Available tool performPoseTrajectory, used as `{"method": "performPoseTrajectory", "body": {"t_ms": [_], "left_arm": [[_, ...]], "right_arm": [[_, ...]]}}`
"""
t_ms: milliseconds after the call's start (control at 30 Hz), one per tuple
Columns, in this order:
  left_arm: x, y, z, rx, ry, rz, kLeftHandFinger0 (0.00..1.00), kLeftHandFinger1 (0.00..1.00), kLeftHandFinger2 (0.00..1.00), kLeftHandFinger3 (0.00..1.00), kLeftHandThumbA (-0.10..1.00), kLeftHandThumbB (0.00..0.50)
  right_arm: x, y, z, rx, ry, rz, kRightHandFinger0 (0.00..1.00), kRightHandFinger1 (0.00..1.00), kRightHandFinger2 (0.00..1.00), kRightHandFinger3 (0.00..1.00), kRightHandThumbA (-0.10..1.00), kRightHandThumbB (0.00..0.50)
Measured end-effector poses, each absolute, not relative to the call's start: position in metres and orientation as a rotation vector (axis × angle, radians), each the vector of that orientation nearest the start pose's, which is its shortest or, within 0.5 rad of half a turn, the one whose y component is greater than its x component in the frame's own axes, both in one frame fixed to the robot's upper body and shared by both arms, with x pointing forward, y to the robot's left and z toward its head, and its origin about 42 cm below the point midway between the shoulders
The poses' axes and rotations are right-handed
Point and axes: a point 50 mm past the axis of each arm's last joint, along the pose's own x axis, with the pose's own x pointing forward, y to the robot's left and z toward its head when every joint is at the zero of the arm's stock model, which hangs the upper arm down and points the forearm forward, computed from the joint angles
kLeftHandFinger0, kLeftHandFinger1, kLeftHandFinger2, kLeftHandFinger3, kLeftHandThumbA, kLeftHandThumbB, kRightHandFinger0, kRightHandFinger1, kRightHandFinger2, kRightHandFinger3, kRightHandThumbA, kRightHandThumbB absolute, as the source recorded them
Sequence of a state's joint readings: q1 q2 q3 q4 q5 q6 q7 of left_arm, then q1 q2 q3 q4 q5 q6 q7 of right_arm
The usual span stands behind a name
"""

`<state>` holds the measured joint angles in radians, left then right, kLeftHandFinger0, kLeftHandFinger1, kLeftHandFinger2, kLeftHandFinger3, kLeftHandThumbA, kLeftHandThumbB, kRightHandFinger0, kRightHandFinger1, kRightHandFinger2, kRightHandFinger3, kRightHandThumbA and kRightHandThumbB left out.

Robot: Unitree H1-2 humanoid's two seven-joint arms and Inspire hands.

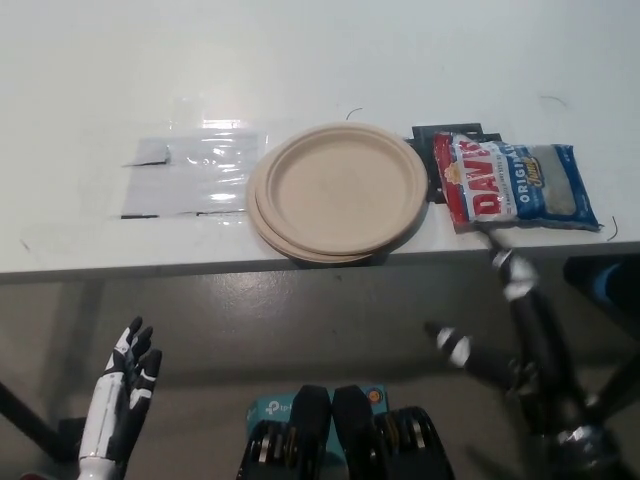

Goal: The robot picks up a small bag of sunflower seeds on the right hand side and take it to the empty plate on the left hand side then pours some sunflower seeds on to the plate.

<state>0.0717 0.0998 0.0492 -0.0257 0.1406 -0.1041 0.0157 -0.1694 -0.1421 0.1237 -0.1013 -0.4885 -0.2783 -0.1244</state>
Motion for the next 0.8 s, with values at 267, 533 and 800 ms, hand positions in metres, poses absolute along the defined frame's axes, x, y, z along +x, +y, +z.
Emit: {"method": "performPoseTrajectory", "body": {"t_ms": [267,533,800], "left_arm": [[0.259,0.26,0.094,0.246,-0.06,0.066,1.0,1.0,1.0,1.0,0.91,0.0],[0.259,0.261,0.094,0.248,-0.061,0.066,1.0,1.0,1.0,1.0,0.92,0.0],[0.258,0.261,0.093,0.249,-0.059,0.067,1.0,1.0,1.0,1.0,0.95,0.0]], "right_arm": [[0.375,-0.241,0.23,-0.82,-0.58,0.04,1.0,1.0,1.0,1.0,0.88,0.399],[0.417,-0.277,0.23,-0.978,-0.419,0.023,1.0,1.0,1.0,1.0,0.88,0.412],[0.439,-0.29,0.223,-1.072,-0.332,0.031,1.0,1.0,1.0,1.0,0.9,0.422]]}}
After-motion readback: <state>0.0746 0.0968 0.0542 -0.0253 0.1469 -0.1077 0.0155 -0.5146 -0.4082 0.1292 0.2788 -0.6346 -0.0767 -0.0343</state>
